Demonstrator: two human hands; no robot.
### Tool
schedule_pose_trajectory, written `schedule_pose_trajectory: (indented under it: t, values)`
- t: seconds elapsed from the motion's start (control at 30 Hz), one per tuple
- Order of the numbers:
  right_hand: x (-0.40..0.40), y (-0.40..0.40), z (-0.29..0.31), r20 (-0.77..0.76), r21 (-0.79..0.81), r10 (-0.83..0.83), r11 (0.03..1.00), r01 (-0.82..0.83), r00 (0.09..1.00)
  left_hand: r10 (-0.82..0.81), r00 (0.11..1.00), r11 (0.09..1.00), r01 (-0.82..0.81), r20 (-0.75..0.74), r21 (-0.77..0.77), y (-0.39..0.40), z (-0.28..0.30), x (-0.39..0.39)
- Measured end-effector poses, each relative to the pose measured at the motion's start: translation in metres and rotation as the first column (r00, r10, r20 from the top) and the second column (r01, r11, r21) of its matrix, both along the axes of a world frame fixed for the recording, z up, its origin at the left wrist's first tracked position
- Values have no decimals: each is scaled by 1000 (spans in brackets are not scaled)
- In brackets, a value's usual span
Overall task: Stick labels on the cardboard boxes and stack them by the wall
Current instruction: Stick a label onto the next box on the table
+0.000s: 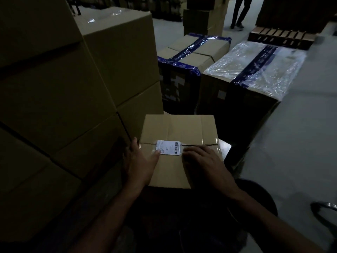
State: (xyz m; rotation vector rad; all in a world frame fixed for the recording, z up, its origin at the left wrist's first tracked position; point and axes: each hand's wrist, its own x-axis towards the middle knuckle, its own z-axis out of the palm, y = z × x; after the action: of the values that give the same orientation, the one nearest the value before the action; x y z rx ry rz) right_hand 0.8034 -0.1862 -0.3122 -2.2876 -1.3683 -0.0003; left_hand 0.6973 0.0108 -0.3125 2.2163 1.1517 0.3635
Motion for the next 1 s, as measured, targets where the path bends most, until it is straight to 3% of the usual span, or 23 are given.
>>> schedule_pose_trajectory:
  t: [0.07, 0.2, 0.33, 0.43, 0.67, 0.8, 1.0]
  values:
    - [25, -5, 3, -55, -25, 88, 996, -90, 995, 9, 1000, 998, -7, 28, -62, -4, -3, -9]
    - [47, 2, 6, -126, 23, 27, 999, -24, 992, 36, 992, 985, -15, 118, -173, -9, -13, -16]
    - [37, 23, 8, -217, 89, -160, 979, 182, 963, -16, 989, 995, 30, 145, -97, -14, -8, -2]
    - [31, 31, 3, -284, 134, -195, 961, 240, 939, -98, 983, 995, 100, 157, -4, -13, -7, 8]
    - [29, 34, -3, -248, 109, -179, 971, 211, 952, -118, 972, 993, 117, 205, 13, -11, -17, 7]
    - [35, 35, 0, -370, 95, -145, 977, 192, 918, -122, 969, 992, 119, 212, 29, -10, -17, 7]
    - [33, 36, 5, -370, 68, -148, 980, 185, 917, -120, 971, 993, 114, 208, 39, -10, -17, 8]
